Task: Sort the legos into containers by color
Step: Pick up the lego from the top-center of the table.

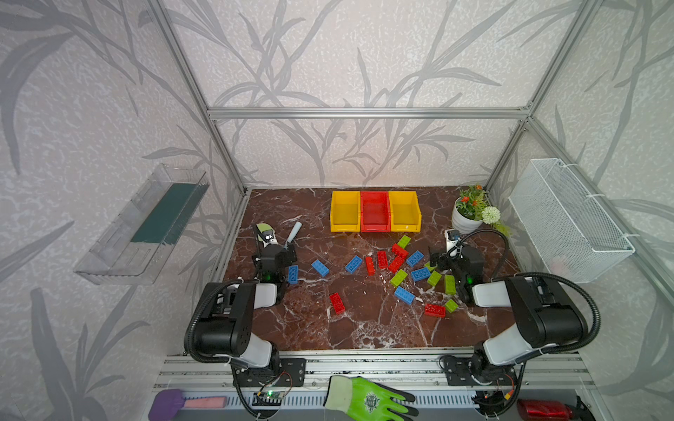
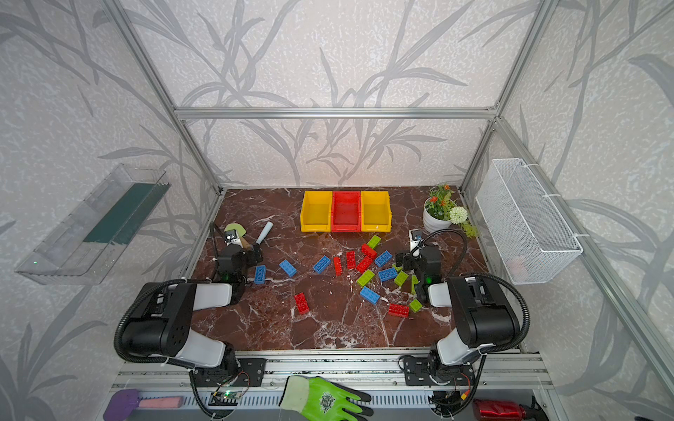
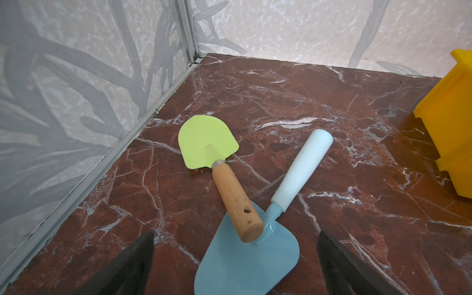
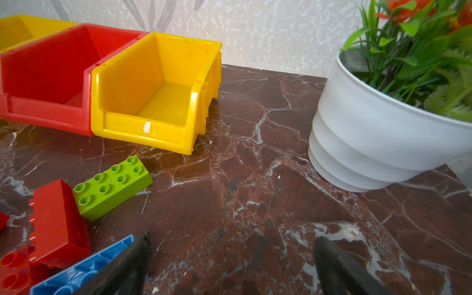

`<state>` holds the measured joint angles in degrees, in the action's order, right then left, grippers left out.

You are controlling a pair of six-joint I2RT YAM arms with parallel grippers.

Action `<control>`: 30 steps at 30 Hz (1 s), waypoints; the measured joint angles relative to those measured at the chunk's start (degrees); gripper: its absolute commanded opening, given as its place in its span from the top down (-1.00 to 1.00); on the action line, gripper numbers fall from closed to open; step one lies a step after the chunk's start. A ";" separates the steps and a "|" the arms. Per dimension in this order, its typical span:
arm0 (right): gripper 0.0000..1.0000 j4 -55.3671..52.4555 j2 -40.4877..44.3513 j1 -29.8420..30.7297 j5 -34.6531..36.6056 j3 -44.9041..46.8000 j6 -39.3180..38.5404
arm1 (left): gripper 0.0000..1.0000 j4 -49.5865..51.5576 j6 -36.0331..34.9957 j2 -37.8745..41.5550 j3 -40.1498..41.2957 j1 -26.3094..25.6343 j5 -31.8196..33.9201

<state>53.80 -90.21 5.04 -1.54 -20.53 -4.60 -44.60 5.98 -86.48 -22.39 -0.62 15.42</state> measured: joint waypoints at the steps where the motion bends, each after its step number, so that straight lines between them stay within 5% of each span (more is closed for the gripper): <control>1: -0.98 0.00 0.00 0.00 0.00 0.00 0.00 | -0.98 0.00 0.00 0.00 0.00 0.00 0.00; 22: -0.98 -0.37 0.22 0.57 2.29 0.00 0.15 | -0.98 0.00 0.00 0.00 -0.02 0.00 -0.02; 25: -0.98 -7.67 4.35 2.16 7.43 -1.92 0.35 | -0.98 0.63 -0.11 0.09 -0.28 0.00 -0.13; 30: -0.98 -27.71 11.63 4.90 14.86 -16.15 4.33 | -0.98 16.50 -1.40 3.45 -10.45 -0.17 -1.88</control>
<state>26.09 -78.59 9.93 13.32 -36.69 -0.27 -28.10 4.58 -83.02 -32.84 -0.80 13.54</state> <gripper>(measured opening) 0.991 0.992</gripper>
